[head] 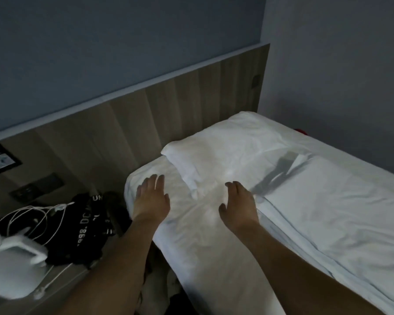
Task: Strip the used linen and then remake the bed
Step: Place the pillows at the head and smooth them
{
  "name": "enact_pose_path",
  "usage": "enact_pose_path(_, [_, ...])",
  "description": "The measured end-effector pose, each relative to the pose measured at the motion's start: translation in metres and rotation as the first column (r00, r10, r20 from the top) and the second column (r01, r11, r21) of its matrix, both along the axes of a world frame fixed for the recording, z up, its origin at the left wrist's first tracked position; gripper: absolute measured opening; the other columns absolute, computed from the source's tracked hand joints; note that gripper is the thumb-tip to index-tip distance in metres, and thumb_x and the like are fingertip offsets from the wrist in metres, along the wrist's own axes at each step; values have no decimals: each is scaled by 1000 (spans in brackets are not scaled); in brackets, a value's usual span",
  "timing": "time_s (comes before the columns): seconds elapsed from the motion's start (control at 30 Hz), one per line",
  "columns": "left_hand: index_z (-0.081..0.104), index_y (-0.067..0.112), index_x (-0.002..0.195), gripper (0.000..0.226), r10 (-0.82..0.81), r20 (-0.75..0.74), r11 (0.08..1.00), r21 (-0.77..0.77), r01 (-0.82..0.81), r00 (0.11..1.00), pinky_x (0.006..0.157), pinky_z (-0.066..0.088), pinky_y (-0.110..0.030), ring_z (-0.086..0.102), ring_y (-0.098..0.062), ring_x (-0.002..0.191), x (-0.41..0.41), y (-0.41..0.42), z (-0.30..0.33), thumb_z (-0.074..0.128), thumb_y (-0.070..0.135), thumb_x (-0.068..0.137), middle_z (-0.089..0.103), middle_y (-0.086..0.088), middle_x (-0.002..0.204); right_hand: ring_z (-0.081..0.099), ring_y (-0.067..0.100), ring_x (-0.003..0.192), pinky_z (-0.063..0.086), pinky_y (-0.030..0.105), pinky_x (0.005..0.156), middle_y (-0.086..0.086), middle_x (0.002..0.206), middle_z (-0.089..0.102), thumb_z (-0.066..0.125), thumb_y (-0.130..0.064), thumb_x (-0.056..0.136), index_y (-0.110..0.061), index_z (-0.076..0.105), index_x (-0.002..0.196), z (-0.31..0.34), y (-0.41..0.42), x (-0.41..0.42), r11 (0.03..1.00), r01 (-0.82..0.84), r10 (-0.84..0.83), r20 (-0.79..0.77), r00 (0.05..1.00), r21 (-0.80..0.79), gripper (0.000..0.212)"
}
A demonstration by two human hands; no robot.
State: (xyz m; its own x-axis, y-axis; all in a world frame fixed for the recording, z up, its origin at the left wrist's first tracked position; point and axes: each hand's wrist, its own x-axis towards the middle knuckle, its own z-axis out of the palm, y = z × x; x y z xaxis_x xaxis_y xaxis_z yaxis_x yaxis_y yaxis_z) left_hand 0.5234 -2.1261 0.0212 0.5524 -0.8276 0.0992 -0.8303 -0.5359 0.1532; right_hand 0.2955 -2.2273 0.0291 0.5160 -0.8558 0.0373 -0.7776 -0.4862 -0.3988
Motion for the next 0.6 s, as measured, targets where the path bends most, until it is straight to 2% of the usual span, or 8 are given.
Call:
enact_pose_path(0.1, [17,20,155,65,-194,53,973,140,185,980,121,15,-41,17,-25,147,88,-80,-30,44,37,98,18,-6,160,40,27,132,30,41,112,7,148,35,57,-27,85,-16,33,144,-27,-57,78,995,83,-81,-37,996,52,65])
enact_pose_path(0.2, [28,17,152,64,-199,-78,968,143,208,977,118,23,-41,26,-27,144,176,-161,-76,52,34,95,28,-9,157,43,26,130,35,38,109,7,148,36,60,-29,86,-14,31,145,-63,-119,159,953,210,-215,0,977,218,67])
enact_pose_path(0.27, [32,13,150,63,-199,-194,961,152,230,961,116,27,-42,31,-30,141,226,-212,-111,54,31,94,33,-13,154,46,29,128,38,40,106,10,148,35,61,-30,87,-12,30,146,-89,-161,205,856,359,-391,10,920,372,69])
enact_pose_path(0.33, [34,10,148,61,-183,-292,966,126,227,939,115,30,-42,33,-30,140,267,-266,-146,54,32,95,34,-14,153,44,33,130,37,43,106,12,149,33,60,-33,88,-12,27,147,-118,-204,244,668,505,-597,-11,802,546,71])
enact_pose_path(0.43, [31,9,149,64,-123,-420,979,98,180,899,114,28,-41,31,-30,140,310,-351,-195,51,39,97,32,-15,153,41,38,130,39,50,105,15,149,33,62,-44,87,-11,20,148,-170,-264,290,291,590,-842,-92,532,753,81])
enact_pose_path(0.53, [23,12,153,82,-58,-515,981,130,145,855,117,24,-45,22,-30,145,329,-420,-245,50,60,92,22,-13,159,36,37,134,35,55,107,15,149,32,68,-62,77,-12,12,149,-222,-307,320,-39,545,-942,-212,259,838,104])
enact_pose_path(0.6, [14,17,155,100,-12,-546,968,203,146,838,118,20,-50,13,-30,148,335,-450,-277,50,75,82,13,-10,162,29,35,140,26,51,114,15,152,28,69,-68,73,-12,6,151,-255,-326,335,-145,500,-951,-260,168,854,115])
